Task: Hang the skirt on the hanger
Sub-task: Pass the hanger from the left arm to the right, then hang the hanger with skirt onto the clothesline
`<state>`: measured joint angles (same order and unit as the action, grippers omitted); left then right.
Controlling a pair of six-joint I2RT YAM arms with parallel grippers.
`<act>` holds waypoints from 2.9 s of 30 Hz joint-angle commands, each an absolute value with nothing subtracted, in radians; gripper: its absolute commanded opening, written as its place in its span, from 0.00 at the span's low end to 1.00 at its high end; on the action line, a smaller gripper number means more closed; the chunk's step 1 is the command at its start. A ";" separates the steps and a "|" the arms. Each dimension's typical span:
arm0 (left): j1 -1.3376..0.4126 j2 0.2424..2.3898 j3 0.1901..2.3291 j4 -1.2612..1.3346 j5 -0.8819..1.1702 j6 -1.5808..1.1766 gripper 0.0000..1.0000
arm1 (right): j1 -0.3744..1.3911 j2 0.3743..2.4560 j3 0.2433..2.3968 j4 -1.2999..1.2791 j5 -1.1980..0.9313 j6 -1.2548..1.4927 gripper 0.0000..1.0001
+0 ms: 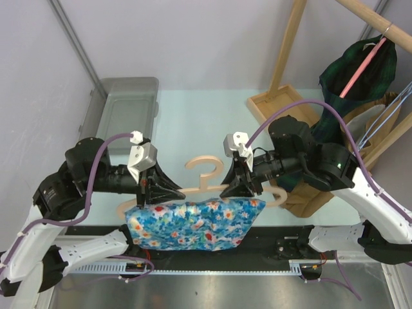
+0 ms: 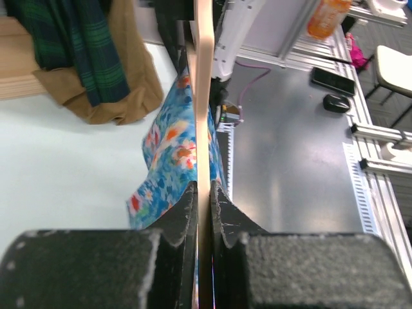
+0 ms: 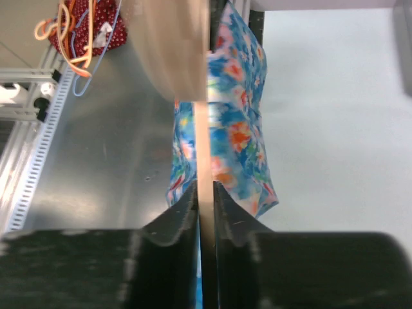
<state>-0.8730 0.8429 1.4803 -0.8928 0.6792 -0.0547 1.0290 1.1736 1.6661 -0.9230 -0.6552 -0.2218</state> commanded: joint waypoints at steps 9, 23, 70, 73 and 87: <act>-0.874 0.769 1.511 -0.798 0.204 -0.112 0.99 | 1.019 1.151 1.658 -0.812 -0.426 -0.109 0.00; -0.874 0.658 1.447 -0.680 -0.261 -0.192 1.00 | 0.939 1.186 1.646 -0.631 0.580 0.152 0.00; -0.873 0.695 1.338 -0.672 -0.172 -0.336 1.00 | 0.170 1.914 2.425 -0.554 0.986 0.202 0.00; -0.874 0.673 1.315 -0.690 -0.173 -0.366 1.00 | 0.147 1.950 2.467 -0.600 0.953 0.238 0.00; -0.873 0.612 1.253 -0.703 -0.248 -0.454 1.00 | 0.130 1.869 2.356 -0.632 0.815 0.325 0.59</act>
<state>-0.8722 0.6064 1.2572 -0.7055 -0.1909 -0.4114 0.1150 1.9553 2.3966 -0.6212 0.8658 0.3023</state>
